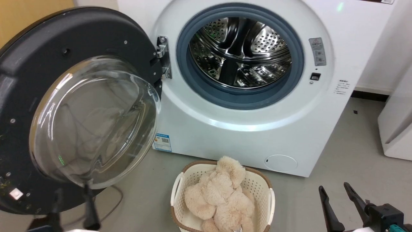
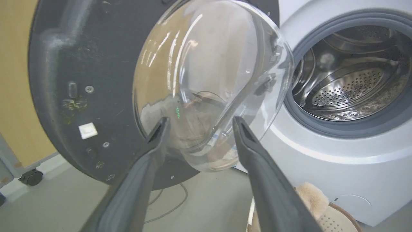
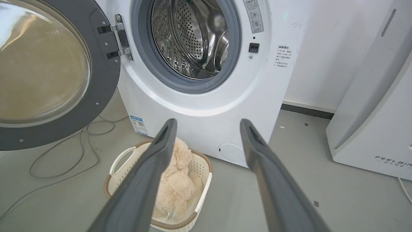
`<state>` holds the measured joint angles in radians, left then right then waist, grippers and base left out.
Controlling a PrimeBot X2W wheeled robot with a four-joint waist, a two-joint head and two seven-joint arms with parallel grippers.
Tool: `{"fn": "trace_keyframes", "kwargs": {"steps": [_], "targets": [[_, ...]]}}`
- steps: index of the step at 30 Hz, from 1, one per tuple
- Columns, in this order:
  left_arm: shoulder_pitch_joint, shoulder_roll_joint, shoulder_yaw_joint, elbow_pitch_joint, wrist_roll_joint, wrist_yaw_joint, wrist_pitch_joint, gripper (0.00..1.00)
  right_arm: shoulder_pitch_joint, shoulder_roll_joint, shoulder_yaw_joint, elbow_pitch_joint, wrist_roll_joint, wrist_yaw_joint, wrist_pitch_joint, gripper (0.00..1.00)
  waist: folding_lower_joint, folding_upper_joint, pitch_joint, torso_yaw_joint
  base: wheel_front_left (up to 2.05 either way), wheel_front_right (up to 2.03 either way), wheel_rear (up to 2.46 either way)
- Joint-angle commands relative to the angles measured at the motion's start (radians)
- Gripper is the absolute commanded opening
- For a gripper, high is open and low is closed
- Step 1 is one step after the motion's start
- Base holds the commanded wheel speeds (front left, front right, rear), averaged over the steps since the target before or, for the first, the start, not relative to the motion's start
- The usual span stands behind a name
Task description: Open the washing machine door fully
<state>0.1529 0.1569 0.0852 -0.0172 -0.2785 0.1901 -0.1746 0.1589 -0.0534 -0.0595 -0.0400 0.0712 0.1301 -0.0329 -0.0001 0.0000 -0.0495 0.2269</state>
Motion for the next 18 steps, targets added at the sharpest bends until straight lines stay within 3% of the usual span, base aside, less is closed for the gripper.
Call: {"fn": "trace_keyframes", "kwargs": {"steps": [1,11,18], "targets": [[0.015,-0.002,-0.026,-0.015,0.019,-0.016,0.01,1.0,0.005,0.003,0.001,0.0,-0.004,0.001,-0.006,1.0,0.0001,0.0,-0.005,-0.012,0.0,0.0,0.0],[-0.042,-0.027,-0.199,0.026,0.074,-0.092,0.012,1.0,0.007,0.003,0.015,-0.025,-0.02,0.001,0.004,1.0,0.0001,0.0,-0.008,-0.107,0.0,0.0,0.0],[-0.08,-0.016,-0.251,0.105,0.12,-0.1,0.014,1.0,0.014,0.003,0.017,-0.027,-0.021,0.001,0.01,1.0,0.0001,0.0,-0.016,-0.187,0.0,0.0,0.0]]}}
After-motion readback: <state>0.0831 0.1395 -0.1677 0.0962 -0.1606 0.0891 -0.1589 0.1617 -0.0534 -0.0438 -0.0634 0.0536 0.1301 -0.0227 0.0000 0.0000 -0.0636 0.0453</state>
